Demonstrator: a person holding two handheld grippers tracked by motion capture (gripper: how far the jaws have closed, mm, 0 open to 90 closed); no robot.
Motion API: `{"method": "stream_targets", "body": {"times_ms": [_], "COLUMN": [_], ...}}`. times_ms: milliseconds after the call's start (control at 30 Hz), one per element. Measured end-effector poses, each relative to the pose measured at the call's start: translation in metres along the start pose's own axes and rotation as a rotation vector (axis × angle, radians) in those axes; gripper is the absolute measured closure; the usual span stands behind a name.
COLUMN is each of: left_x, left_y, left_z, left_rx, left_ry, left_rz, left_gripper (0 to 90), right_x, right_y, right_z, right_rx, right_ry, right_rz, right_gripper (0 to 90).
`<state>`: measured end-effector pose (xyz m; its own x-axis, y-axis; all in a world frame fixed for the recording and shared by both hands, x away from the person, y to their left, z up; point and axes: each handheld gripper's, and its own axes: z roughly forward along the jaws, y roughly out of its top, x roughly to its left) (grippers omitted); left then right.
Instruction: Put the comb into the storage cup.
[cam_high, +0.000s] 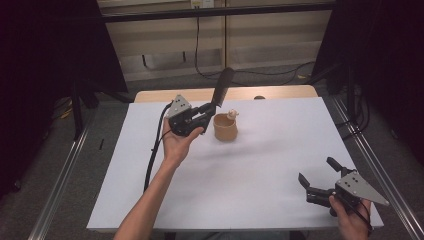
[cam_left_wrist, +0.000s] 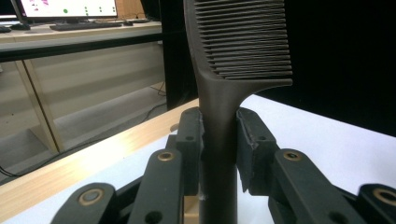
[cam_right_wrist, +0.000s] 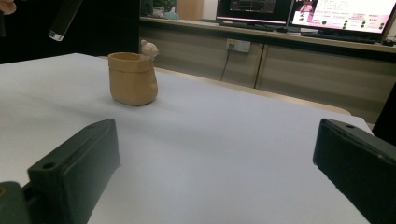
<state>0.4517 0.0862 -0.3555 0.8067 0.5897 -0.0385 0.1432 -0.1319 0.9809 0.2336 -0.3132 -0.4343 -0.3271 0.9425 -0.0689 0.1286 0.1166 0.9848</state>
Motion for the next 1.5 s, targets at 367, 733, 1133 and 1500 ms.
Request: {"method": "stream_targets", "body": {"times_ms": [367,733,1133,1500], "left_x": [0.001,-0.004,0.002,0.011], "left_y": [0.001,0.006,-0.002,-0.005], "left_z": [0.02,0.035,0.051,0.061], "left_rx": [-0.013,-0.017,-0.016,-0.025], "left_ry": [-0.004,-0.007,-0.006,0.019], "left_rz": [-0.011,0.001,0.002,0.006], "left_gripper": [72.9,72.9,72.9,72.9], "right_x": [0.0,0.0,0.0,0.0], "right_y": [0.0,0.0,0.0,0.0], "right_z": [0.0,0.0,0.0,0.0], "right_rx": [0.0,-0.005,-0.006,0.002], "right_ry": [0.002,0.01,0.015,0.016], "right_rz": [0.004,0.006,0.004,0.006], "right_gripper": [0.0,0.0,0.0,0.0]}}
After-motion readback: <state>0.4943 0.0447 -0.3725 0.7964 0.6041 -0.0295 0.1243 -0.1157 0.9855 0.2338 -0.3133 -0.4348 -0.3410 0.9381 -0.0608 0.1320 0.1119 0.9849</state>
